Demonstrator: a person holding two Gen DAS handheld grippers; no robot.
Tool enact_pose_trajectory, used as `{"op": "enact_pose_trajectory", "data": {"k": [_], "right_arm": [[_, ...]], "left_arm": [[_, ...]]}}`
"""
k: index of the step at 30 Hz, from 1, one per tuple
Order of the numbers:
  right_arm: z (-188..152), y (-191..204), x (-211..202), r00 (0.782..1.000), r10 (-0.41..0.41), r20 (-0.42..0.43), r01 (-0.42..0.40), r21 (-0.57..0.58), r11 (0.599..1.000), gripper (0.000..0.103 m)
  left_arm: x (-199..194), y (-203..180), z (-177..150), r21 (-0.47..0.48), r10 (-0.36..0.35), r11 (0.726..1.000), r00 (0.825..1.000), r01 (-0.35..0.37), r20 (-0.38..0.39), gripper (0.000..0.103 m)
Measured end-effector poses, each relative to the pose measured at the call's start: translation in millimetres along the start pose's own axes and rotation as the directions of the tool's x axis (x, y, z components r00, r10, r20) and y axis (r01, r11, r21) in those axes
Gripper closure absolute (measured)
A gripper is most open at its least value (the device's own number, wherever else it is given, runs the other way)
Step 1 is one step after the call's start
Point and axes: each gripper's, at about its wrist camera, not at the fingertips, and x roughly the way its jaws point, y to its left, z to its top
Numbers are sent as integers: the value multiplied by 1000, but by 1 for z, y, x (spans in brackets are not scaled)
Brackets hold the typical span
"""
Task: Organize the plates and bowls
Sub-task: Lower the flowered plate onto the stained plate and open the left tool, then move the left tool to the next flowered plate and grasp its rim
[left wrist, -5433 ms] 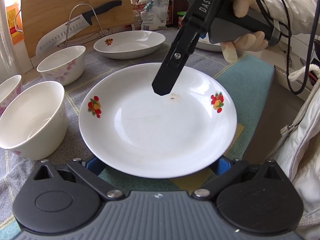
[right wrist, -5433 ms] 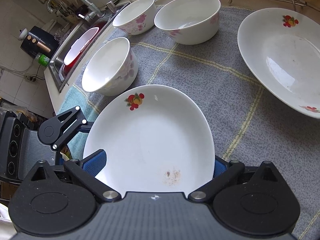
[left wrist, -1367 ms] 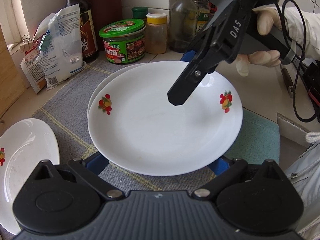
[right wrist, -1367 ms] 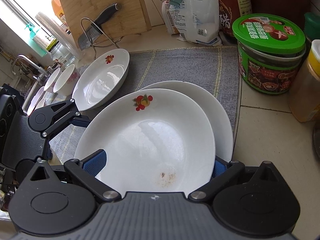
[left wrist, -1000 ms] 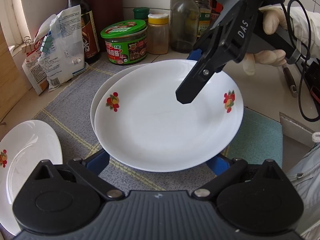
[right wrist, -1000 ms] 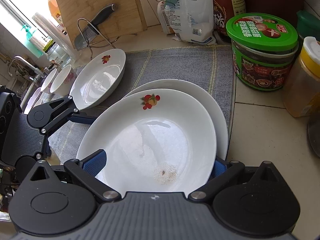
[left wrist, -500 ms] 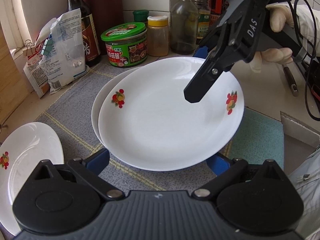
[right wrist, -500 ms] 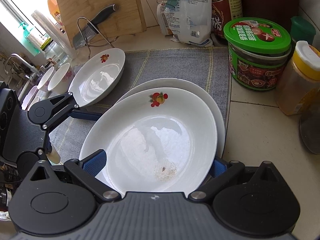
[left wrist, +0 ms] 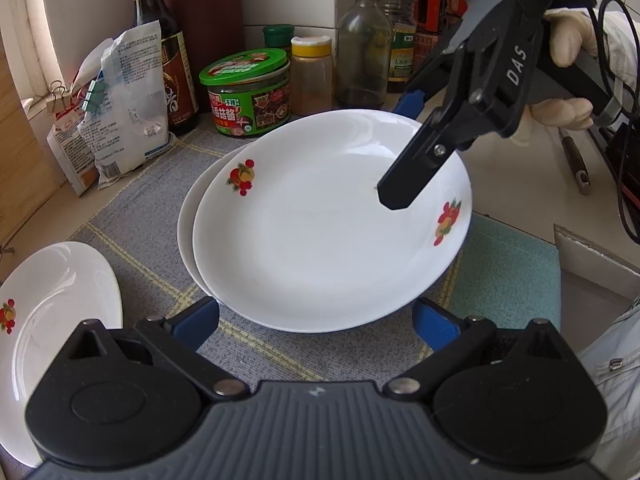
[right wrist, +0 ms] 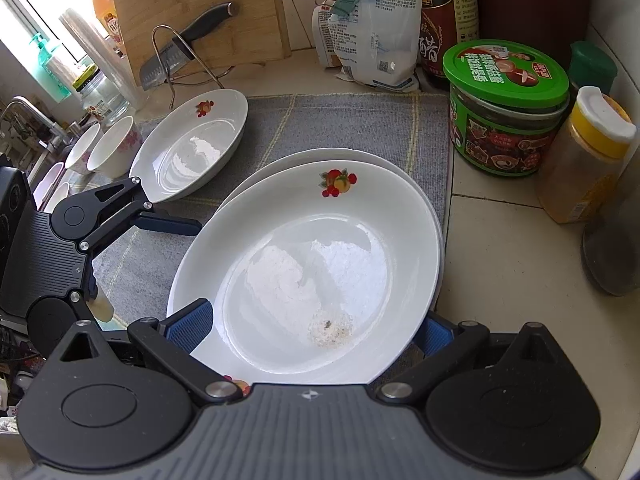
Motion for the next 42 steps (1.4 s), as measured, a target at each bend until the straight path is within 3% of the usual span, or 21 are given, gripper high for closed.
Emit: {"op": "enact_pose_trajectory", "data": {"k": [31, 37, 42], "right_arm": [[-15, 17, -7, 994, -101, -28, 101, -3, 995, 0], [-16, 31, -20, 992, -121, 27, 122, -58, 991, 0], [-14, 51, -26, 981, -150, 127, 167, -138, 976, 0]], "left_arm": [[-9, -3, -2, -39, 21, 999, 999, -19, 39, 1], [-25, -3, -4, -87, 63, 995, 996, -58, 59, 1], [-45, 0, -4, -198, 160, 969, 985, -146, 60, 1]]}}
